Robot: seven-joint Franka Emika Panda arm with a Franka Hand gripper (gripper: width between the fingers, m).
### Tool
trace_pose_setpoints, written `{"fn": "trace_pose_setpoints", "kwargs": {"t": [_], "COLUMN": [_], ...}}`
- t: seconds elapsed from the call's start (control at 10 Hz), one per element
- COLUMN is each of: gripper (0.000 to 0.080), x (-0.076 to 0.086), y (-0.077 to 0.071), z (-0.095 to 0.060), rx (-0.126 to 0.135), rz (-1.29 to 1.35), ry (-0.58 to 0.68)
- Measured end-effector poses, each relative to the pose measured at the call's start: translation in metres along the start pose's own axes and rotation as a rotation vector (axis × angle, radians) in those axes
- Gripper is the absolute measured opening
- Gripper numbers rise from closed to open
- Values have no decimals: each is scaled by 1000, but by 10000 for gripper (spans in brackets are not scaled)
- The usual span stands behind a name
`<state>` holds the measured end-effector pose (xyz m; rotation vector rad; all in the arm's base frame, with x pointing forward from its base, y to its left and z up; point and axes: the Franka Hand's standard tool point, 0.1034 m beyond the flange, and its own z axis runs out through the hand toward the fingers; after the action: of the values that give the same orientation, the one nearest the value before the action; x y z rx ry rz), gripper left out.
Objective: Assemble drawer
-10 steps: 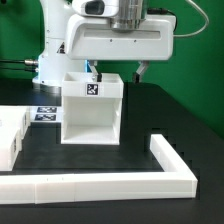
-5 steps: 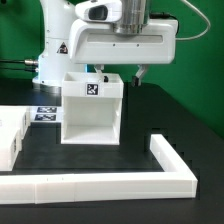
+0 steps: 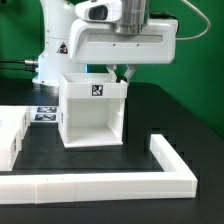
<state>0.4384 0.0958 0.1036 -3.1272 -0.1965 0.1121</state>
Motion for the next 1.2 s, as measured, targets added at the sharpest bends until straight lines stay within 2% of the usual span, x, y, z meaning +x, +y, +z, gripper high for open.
{"fn": "trace_pose_setpoints", "kwargs": {"t": [0.6,0.7,0.9,1.2], "gripper": [39,39,39,39], "x": [0,7,31,80], "y": [1,4,7,17], "z": [0,-2,-2,-6], "rx": [-1,-1,5,13], "rz": [-7,-21,-22,-6], "ry": [-2,0,19,59]}}
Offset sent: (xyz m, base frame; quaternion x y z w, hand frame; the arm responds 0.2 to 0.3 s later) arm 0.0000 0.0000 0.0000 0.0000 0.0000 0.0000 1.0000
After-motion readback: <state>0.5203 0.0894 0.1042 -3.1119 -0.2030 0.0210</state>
